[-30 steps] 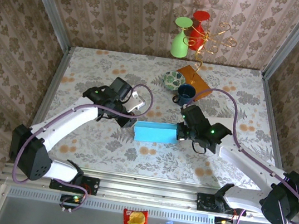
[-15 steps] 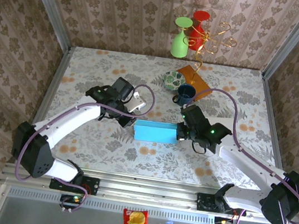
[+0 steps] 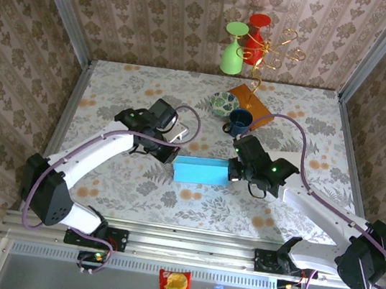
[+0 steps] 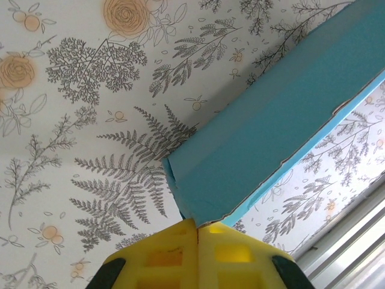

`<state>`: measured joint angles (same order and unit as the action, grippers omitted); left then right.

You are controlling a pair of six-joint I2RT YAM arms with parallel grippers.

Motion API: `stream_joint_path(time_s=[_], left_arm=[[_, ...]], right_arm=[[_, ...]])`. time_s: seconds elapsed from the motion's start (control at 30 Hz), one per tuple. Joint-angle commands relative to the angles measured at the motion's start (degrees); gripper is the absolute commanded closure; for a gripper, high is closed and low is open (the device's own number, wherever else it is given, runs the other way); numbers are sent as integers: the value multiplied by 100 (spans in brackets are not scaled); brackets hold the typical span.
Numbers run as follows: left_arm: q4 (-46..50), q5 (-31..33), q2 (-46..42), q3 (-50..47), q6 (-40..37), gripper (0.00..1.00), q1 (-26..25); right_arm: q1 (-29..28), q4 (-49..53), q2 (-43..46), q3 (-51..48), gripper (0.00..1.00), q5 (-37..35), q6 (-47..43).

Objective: Fold the paper box

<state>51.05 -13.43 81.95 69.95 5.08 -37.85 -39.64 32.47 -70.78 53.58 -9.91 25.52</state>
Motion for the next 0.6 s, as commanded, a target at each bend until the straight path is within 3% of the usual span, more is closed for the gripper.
stream_joint_path(time_s=[0.0,0.23,0.57], left_arm=[[-22,-282,159,216,605,96,-65],[-66,-487,258,331,1204,97,14],[-28,-978,282,403,1483,97,214]], right_arm=[[-44,234,-129,91,100,186,15],[-44,207,-123,58,100,191,24],[-44,244,-151,108,100,200,-20]])
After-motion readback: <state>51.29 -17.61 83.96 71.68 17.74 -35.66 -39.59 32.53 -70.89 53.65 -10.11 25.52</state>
